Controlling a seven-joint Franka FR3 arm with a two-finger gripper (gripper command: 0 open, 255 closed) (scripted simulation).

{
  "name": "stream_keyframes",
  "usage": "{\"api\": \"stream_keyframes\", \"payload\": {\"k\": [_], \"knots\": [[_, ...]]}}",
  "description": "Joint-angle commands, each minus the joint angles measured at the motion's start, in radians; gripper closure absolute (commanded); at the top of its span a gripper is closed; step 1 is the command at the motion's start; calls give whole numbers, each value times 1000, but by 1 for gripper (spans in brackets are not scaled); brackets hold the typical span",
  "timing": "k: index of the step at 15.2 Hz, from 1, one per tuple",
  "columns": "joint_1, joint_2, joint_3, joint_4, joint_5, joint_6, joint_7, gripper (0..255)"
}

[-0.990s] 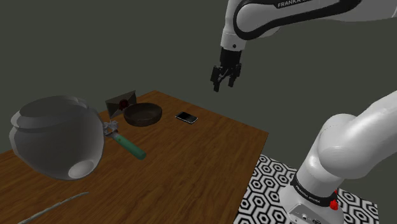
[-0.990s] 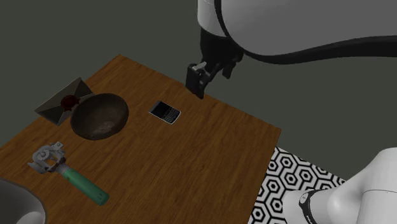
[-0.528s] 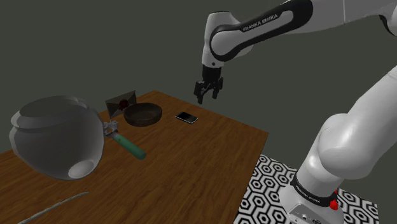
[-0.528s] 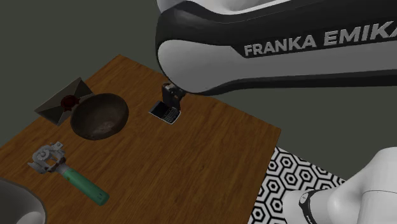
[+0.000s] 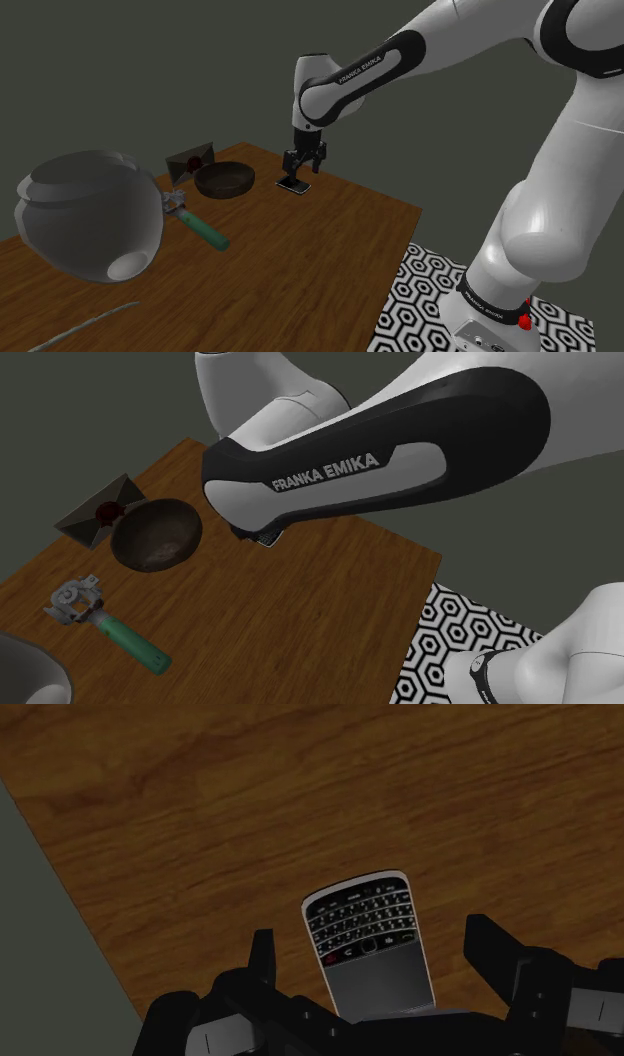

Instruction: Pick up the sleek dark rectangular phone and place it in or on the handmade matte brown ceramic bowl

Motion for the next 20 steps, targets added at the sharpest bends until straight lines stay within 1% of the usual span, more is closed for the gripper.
{"api": "stream_keyframes", "payload": {"k": [1, 7, 14, 15, 20], "knots": [[3, 31, 2, 0, -1, 31, 4, 0], [3, 76, 3, -27, -4, 103, 6, 0], [3, 76, 3, -27, -4, 102, 6, 0], [3, 76, 3, -27, -4, 102, 6, 255], [3, 76, 3, -27, -4, 102, 6, 255]]}}
